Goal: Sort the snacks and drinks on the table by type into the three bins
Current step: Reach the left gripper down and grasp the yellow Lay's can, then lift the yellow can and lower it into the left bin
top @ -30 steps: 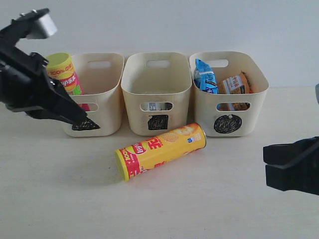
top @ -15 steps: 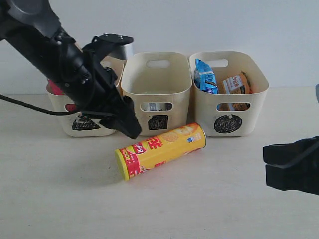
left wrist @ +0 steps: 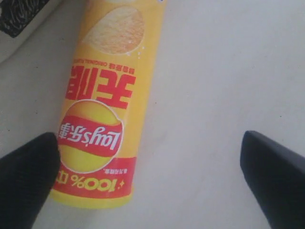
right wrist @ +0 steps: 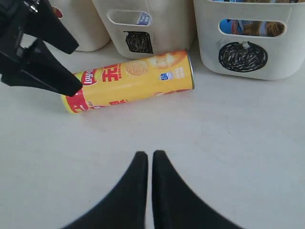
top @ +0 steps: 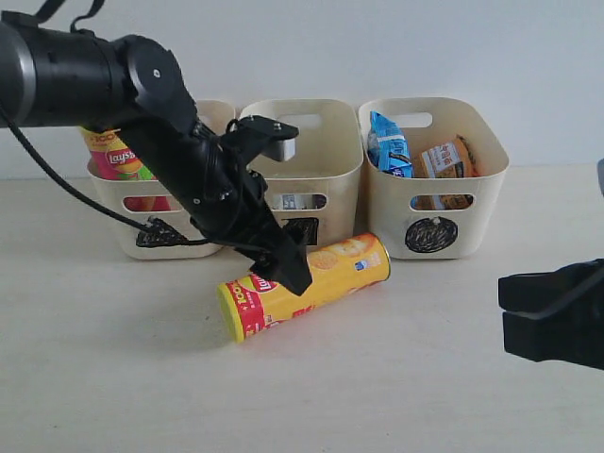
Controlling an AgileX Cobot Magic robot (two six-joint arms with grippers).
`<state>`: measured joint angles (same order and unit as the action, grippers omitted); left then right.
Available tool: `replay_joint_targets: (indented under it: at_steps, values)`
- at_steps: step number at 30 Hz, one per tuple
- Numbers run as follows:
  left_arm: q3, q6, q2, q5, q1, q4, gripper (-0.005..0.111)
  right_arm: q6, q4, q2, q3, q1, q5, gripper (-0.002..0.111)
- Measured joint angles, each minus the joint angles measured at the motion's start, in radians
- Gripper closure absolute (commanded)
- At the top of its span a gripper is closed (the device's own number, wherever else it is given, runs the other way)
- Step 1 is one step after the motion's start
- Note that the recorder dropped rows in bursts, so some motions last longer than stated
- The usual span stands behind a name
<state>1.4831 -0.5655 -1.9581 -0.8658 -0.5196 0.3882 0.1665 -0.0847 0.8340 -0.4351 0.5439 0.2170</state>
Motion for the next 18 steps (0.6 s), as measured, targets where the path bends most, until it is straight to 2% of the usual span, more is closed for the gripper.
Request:
replay_joint_targets:
  at_steps: [10,16,18]
  values:
    - [0.000,-0.080,-0.105,0.149,0.000,-0.004,0.011,0.000,0.000,0.000,0.000,0.000,0.000,0.108]
    - [0.000,-0.101,-0.150,0.170,0.000,-0.006,0.012,-0.003,0.000,0.000,0.000,0.000,0.002,0.108]
    - [0.000,-0.101,-0.171,0.172,0.000,-0.006,0.017,-0.003,0.000,0.000,0.000,0.000,0.004,0.108]
